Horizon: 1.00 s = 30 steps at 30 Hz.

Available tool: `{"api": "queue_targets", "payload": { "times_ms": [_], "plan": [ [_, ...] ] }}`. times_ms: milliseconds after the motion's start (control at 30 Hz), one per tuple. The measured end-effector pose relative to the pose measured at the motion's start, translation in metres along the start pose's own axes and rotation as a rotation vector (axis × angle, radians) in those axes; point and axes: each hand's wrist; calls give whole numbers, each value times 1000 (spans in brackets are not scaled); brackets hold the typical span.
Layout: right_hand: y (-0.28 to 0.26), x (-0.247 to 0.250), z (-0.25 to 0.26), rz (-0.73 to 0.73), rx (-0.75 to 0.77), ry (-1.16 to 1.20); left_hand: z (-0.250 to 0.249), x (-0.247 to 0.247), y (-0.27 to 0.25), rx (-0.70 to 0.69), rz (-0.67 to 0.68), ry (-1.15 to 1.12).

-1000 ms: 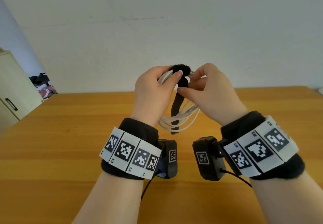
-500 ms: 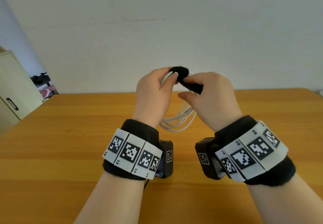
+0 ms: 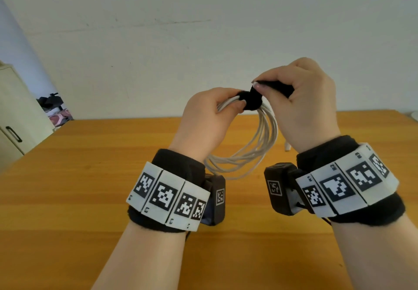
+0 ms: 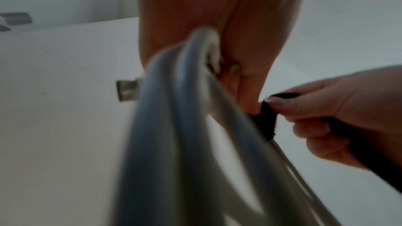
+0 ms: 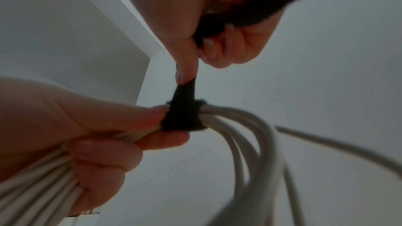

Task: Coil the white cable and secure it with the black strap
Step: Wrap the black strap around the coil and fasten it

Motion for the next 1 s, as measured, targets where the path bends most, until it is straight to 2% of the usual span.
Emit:
{"api": "queue_targets", "payload": {
  "times_ms": [100, 233, 333, 500, 600, 733, 800, 900, 1000],
  "plan": [
    [-1, -4, -4, 1, -24, 6, -2, 5, 0, 18, 68, -9],
    [-3, -9, -7, -12, -68, 40, -4, 7, -1, 74, 95, -75],
    [-4, -12, -8, 8, -84, 45, -3, 6, -3, 90, 23, -118],
    [-3, -7, -8, 114, -172, 25, 5, 10, -1, 108, -110, -67],
    [-3, -5, -8, 175, -177, 21, 11, 14, -1, 113, -207, -13],
    [-1, 0, -7, 260, -130, -222, 18, 15, -1, 112, -258, 69],
    [-1, 2, -5, 300, -159, -267, 20, 16, 0, 117, -278, 103],
    [-4, -3, -1, 242, -195, -274, 21, 16, 0, 112, -287, 113],
    [-7, -11, -1, 181, -184, -154, 19, 13, 0, 105, -265, 93]
  ]
}}
Point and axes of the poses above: each hand's wrist, its own y-axis towards the middle knuckle, its own x-axis out of the back of the hand, z = x × y, and after that the axes turned 7 degrees about -y, right-handed
